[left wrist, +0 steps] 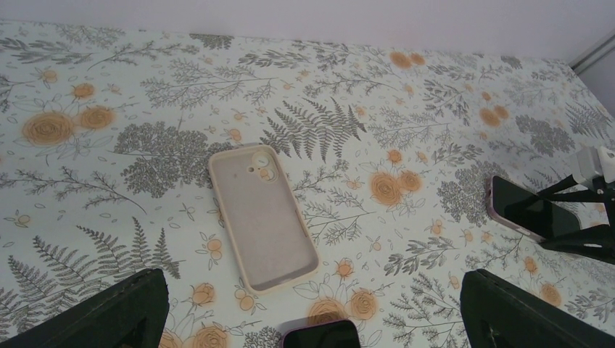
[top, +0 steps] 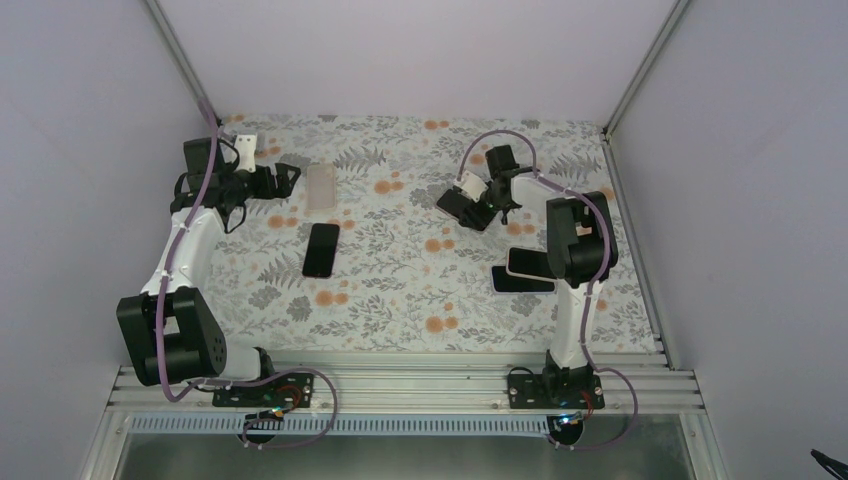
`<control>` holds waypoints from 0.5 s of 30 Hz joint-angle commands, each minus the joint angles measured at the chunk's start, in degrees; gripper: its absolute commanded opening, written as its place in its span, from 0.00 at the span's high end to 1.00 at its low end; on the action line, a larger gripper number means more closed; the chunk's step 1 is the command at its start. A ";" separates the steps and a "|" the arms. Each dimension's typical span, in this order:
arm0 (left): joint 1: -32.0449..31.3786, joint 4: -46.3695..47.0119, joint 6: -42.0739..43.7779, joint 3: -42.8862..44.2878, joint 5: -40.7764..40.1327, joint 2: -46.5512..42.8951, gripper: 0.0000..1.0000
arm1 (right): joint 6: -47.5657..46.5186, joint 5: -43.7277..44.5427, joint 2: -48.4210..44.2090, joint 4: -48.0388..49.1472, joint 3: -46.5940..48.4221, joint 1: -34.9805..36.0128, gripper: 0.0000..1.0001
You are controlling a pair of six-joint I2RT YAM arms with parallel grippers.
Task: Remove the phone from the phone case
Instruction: Pick up the phone at the center of the board.
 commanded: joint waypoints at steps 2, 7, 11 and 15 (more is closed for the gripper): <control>-0.02 -0.88 1.59 2.76 2.45 -0.02 0.00 | -4.47 10.27 3.26 -6.34 -1.83 -0.38 0.37; -1.52 -2.54 4.83 4.12 4.80 -0.22 0.00 | -7.38 11.20 -1.81 -4.06 -3.50 0.88 0.51; -4.16 -2.96 8.07 3.82 5.88 -1.40 0.00 | -10.24 11.85 -6.59 -1.39 -6.25 2.29 0.52; -6.48 -2.75 10.76 3.47 6.55 -2.65 0.00 | -13.68 12.03 -11.21 1.49 -9.54 4.48 0.51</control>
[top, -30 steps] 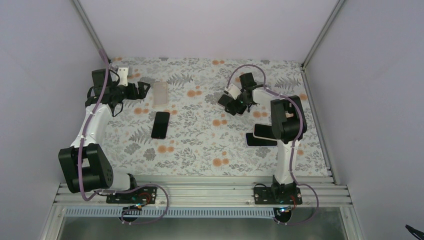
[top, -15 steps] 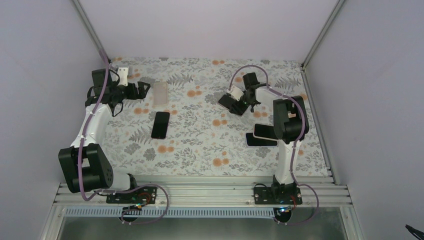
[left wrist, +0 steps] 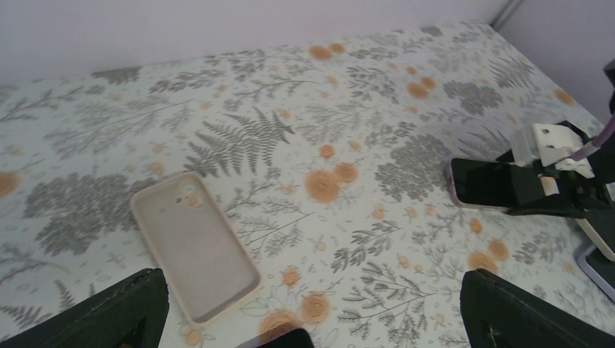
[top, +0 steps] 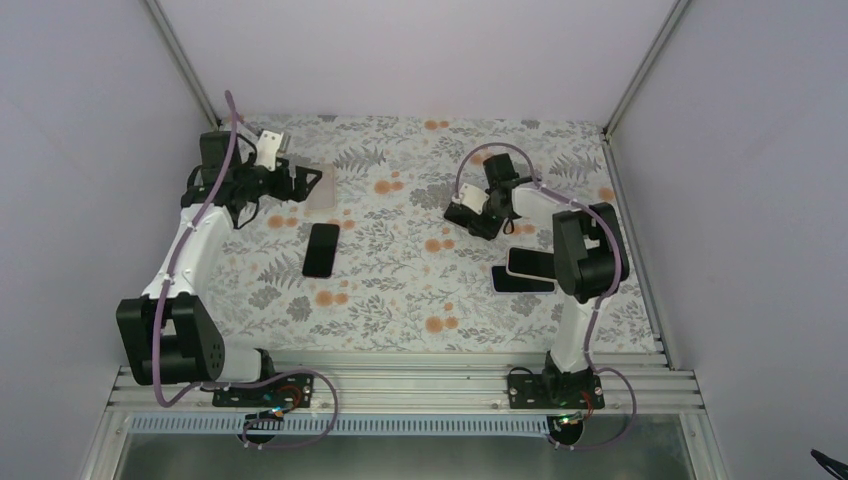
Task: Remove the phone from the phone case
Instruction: Pick up the phone at the center of the board.
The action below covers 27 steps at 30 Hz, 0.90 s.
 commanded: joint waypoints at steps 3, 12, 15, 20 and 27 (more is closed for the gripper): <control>-2.70 -1.03 6.60 1.64 3.14 -1.48 0.00 | -8.24 3.46 -7.99 2.64 -4.82 4.47 0.52; -8.70 -7.72 14.62 4.96 3.62 4.55 0.00 | -16.74 9.05 -16.77 10.22 -13.34 12.89 0.53; -11.04 -8.72 16.59 5.17 5.23 6.02 0.00 | -18.69 9.93 -19.84 11.66 -15.40 15.24 0.54; -14.20 -14.65 21.18 8.60 11.37 11.60 0.00 | -21.29 11.49 -24.30 13.85 -18.59 19.22 0.54; -20.95 -26.86 30.08 13.71 16.81 20.47 0.04 | -25.63 13.84 -31.58 18.27 -24.10 24.66 0.53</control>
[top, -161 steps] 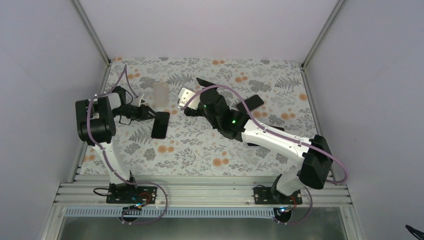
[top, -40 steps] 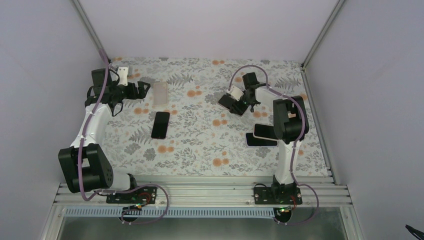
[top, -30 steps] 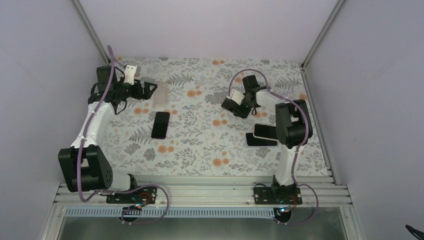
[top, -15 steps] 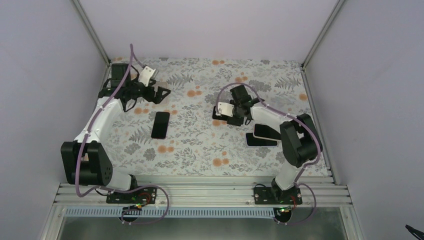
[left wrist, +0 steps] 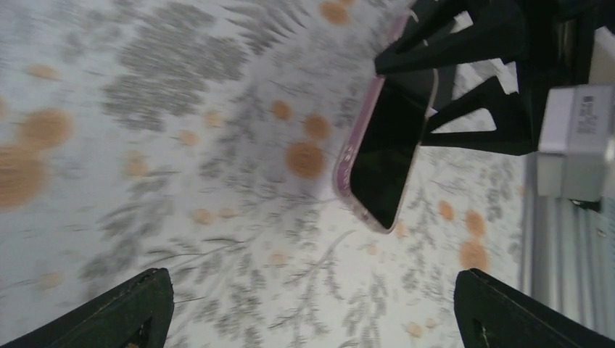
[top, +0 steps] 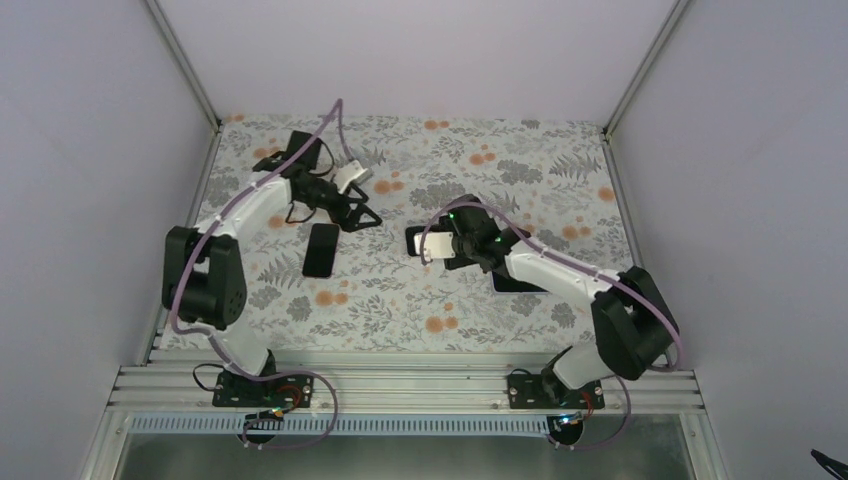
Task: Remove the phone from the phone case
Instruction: Pick up the phone at the center of the board, then adjust the phone.
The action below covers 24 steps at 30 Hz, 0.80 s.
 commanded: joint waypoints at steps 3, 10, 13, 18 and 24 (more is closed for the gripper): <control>-5.70 -10.49 8.50 3.70 4.95 5.58 0.08 | -5.91 2.34 -6.96 6.94 -3.81 4.55 0.53; -8.86 -14.64 10.41 6.34 5.86 8.64 0.13 | -8.70 5.13 -9.76 9.06 -6.48 8.78 0.53; -10.06 -16.73 11.54 7.32 7.05 10.29 0.17 | -9.22 6.03 -10.03 9.44 -6.72 10.04 0.53; -12.41 -18.53 13.12 8.28 7.43 11.70 0.27 | -10.55 7.58 -10.38 10.11 -7.03 11.43 0.53; -13.92 -19.42 13.45 9.32 8.31 13.11 0.44 | -11.20 8.64 -10.65 10.19 -7.04 12.60 0.53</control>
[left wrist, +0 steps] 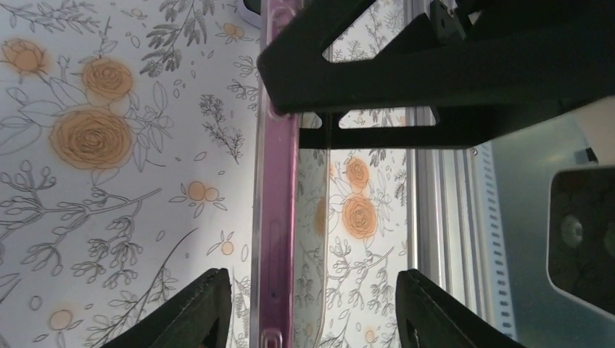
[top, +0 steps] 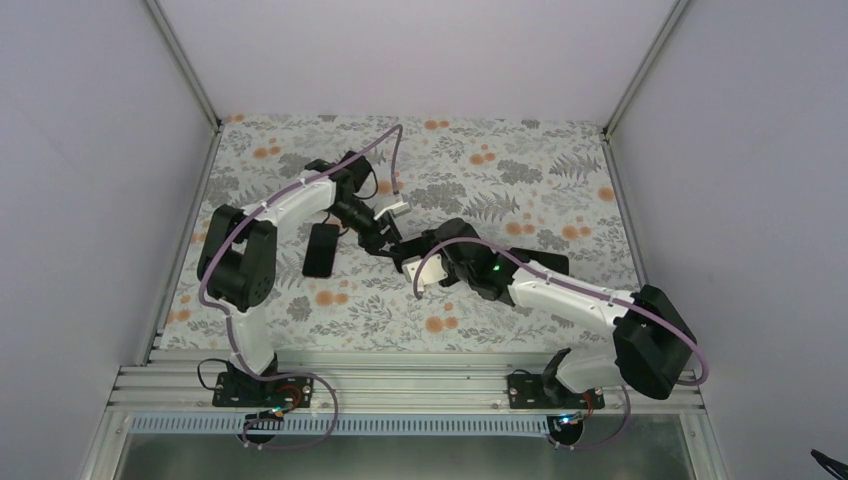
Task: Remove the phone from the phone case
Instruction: Adjust the phone.
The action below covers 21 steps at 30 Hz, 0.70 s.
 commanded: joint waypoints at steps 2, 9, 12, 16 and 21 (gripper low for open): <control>-0.85 -1.85 2.70 2.76 2.81 1.36 0.55 | -1.50 2.52 -2.08 3.91 -0.03 1.40 0.53; -0.72 -2.55 3.28 3.45 4.37 0.77 0.90 | 0.24 2.82 -2.31 3.41 1.00 1.58 0.47; -0.14 -0.31 1.43 2.54 5.37 -0.91 0.97 | 3.69 1.71 -2.70 0.13 3.06 1.55 0.33; 2.39 5.02 -3.60 1.27 8.23 -4.45 0.98 | 9.94 -1.01 -3.37 -4.67 7.42 0.70 0.15; 5.91 12.38 -10.58 0.52 11.81 -8.88 0.98 | 20.69 -7.96 -2.81 -12.37 16.65 -2.45 0.04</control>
